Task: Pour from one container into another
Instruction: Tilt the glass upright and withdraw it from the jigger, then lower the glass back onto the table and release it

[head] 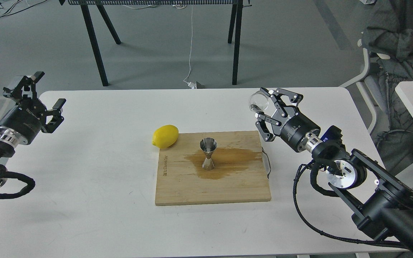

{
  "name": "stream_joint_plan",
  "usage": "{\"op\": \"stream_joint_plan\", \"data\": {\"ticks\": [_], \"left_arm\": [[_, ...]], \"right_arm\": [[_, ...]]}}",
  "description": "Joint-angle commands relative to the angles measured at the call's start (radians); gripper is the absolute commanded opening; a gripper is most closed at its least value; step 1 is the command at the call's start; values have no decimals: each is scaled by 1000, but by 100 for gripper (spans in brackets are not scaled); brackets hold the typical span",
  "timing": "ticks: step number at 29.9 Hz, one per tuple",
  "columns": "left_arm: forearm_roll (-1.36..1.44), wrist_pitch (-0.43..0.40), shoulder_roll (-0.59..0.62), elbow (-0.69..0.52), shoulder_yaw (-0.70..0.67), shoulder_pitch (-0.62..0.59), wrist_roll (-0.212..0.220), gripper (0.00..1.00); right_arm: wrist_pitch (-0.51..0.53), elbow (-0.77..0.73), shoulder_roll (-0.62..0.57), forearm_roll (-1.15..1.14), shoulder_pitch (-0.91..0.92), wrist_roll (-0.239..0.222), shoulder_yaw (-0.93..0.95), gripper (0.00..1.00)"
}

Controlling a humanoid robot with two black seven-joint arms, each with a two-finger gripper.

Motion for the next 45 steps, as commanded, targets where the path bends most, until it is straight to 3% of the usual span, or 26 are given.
{"op": "stream_joint_plan", "data": {"ticks": [1,8,18,29,45], "left_arm": [[-15,0,-8,0,0,2,0,100],[-15,0,0,0,6,0,0,100],[-15,0,6,0,6,9,0,100],[-13,0,6,0,6,11,0,100],[-13,0,8,0,6,11,0,100]], "right_arm": [[67,-9,7,142,-116,0,149,39],[140,-55,7,337,-238,0,241,39],[143,-225,18,573,-253,-12,224,39],[138,-356,66,584,-238,-47,218,40],[115,-405,96,581,-216,-47,184,45]]}}
